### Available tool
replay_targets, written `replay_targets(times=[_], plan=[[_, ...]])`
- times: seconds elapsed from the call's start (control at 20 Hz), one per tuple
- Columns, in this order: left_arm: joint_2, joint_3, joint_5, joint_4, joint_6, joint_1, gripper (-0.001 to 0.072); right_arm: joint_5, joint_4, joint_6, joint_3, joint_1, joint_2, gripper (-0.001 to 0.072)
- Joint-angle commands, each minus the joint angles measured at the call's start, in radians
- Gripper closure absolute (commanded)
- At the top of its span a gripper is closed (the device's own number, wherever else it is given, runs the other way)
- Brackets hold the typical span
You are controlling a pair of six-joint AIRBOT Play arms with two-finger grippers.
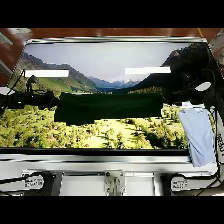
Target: Fold the shirts.
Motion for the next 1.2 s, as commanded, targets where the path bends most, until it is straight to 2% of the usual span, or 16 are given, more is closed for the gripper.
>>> replay_targets(times=[0.0, 0.35, 0.7, 0.8, 0.85, 0.9, 0.95, 1.0, 1.15], plan=[[-0.135, 0.109, 0.039, -0.058, -0.016, 0.001, 0.0674, -0.119, -0.001, 0.057, 0.078, 0.031, -0.073, 0.0650], [-0.317, 0.274, 0.066, -0.091, -0.028, 0.004, 0.0674, -0.182, -0.039, 0.097, 0.106, 0.030, -0.151, 0.0650], [-0.412, 0.291, 0.066, -0.092, -0.068, -0.032, 0.0671, -0.161, -0.043, 0.121, 0.106, 0.030, -0.192, 0.0641], [-0.409, 0.297, 0.058, -0.092, -0.089, -0.023, 0.0530, -0.122, -0.079, 0.121, 0.106, 0.030, -0.192, 0.0639], [-0.407, 0.307, 0.045, -0.092, -0.105, -0.016, 0.0458, -0.102, -0.100, 0.121, 0.106, 0.029, -0.192, 0.0551], [-0.407, 0.324, 0.019, -0.092, -0.114, -0.008, 0.0389, -0.087, -0.116, 0.120, 0.106, 0.029, -0.192, 0.0298], [-0.407, 0.347, -0.016, -0.092, -0.114, 0.000, 0.0375, -0.085, -0.121, 0.116, 0.106, 0.029, -0.191, 0.0093], [-0.407, 0.372, -0.054, -0.092, -0.114, 0.008, 0.0375, -0.085, -0.124, 0.109, 0.106, 0.029, -0.185, 0.0072], [-0.406, 0.454, -0.178, -0.091, -0.105, 0.029, 0.0376, -0.089, -0.138, 0.118, 0.106, 0.008, -0.156, 0.0072]])
